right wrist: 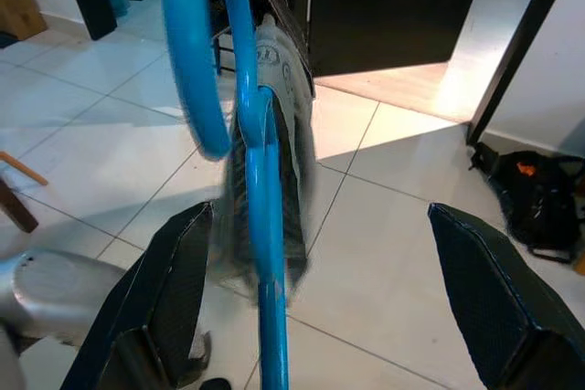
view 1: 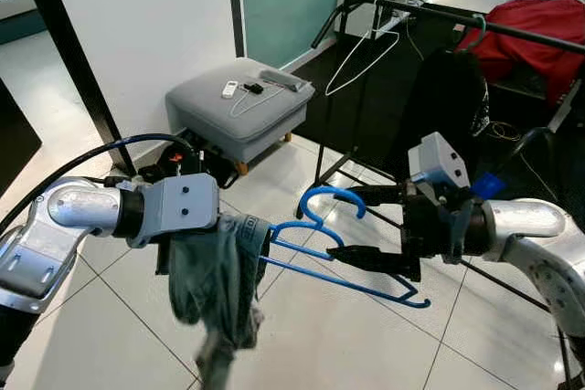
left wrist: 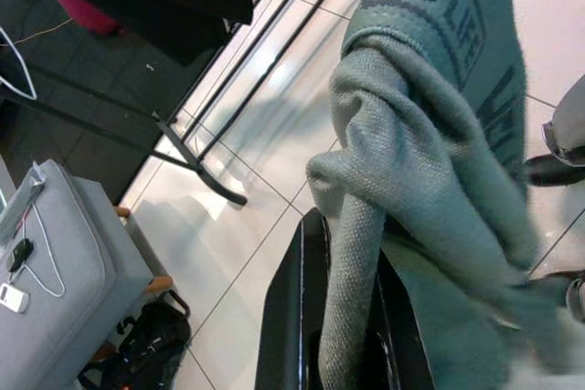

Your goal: Hang hanger

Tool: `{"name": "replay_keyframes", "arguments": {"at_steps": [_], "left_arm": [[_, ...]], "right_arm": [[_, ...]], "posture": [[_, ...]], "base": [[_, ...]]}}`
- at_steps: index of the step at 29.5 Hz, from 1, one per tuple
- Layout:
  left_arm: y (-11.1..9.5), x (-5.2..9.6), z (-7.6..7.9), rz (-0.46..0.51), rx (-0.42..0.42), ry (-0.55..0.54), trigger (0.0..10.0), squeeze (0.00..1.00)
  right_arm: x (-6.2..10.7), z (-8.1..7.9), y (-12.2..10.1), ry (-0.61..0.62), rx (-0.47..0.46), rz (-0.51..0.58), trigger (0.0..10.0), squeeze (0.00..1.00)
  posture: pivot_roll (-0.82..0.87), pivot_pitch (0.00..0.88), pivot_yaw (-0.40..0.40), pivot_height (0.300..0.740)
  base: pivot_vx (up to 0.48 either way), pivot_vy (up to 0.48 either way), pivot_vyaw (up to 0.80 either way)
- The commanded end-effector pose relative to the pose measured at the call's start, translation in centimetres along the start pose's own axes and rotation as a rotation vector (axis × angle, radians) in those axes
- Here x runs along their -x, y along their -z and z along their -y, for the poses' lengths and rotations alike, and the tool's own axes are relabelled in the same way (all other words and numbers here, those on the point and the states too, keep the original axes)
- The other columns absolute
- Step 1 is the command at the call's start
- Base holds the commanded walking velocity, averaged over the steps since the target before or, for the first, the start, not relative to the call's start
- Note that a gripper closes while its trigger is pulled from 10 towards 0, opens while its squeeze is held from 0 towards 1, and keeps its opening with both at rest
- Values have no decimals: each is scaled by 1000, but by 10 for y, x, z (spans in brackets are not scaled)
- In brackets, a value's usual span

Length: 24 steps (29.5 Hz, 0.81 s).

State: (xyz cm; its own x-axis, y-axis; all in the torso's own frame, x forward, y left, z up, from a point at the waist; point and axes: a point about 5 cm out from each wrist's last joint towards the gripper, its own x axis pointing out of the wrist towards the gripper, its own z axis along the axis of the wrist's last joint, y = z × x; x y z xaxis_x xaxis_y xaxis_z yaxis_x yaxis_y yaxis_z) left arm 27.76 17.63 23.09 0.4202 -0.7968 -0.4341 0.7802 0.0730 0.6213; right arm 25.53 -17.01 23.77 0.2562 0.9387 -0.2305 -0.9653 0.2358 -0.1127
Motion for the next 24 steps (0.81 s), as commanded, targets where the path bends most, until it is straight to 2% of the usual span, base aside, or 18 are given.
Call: {"name": "replay_keyframes", "arguments": {"at_steps": [1, 4, 8, 9, 11, 12, 18, 24], "left_arm": [[-3, 0, 0, 2, -26, 26, 10000, 0], [-4, 0, 0, 4, -26, 26, 10000, 0], [-6, -2, 0, 12, -29, 30, 10000, 0], [-7, -3, 0, 16, -31, 30, 10000, 0], [-7, -4, 0, 18, -32, 31, 10000, 0], [-9, -5, 0, 24, -31, 29, 10000, 0], [-12, -10, 3, 43, -31, 30, 10000, 0], [-16, -14, 5, 64, -35, 29, 10000, 0]], "right_arm": [[2, -3, -3, -18, 3, 1, 10000, 0], [2, -3, -2, -19, 5, -6, 10000, 0], [-8, -6, 4, -38, 4, -23, 10000, 0], [-12, -7, 6, -44, 4, -26, 8196, 0], [-14, -8, 6, -49, 3, -28, 8196, 0], [-17, -9, 8, -53, 2, -31, 0, 0], [-25, -13, 12, -75, 0, -50, 0, 0], [-31, -11, 14, -48, 21, -59, 0, 0]], "posture": [[-77, 27, 30, 740], [-77, 27, 30, 740], [-75, 22, 28, 740], [-73, 18, 29, 740], [-73, 18, 29, 740], [-73, 16, 30, 740], [-75, 8, 27, 740], [-76, 0, 27, 740]], "base": [[0, 0, 0], [0, 0, 0], [0, 0, 0], [0, 0, 0], [0, 0, 0], [0, 0, 0], [0, 0, 0], [0, 0, 0]]}}
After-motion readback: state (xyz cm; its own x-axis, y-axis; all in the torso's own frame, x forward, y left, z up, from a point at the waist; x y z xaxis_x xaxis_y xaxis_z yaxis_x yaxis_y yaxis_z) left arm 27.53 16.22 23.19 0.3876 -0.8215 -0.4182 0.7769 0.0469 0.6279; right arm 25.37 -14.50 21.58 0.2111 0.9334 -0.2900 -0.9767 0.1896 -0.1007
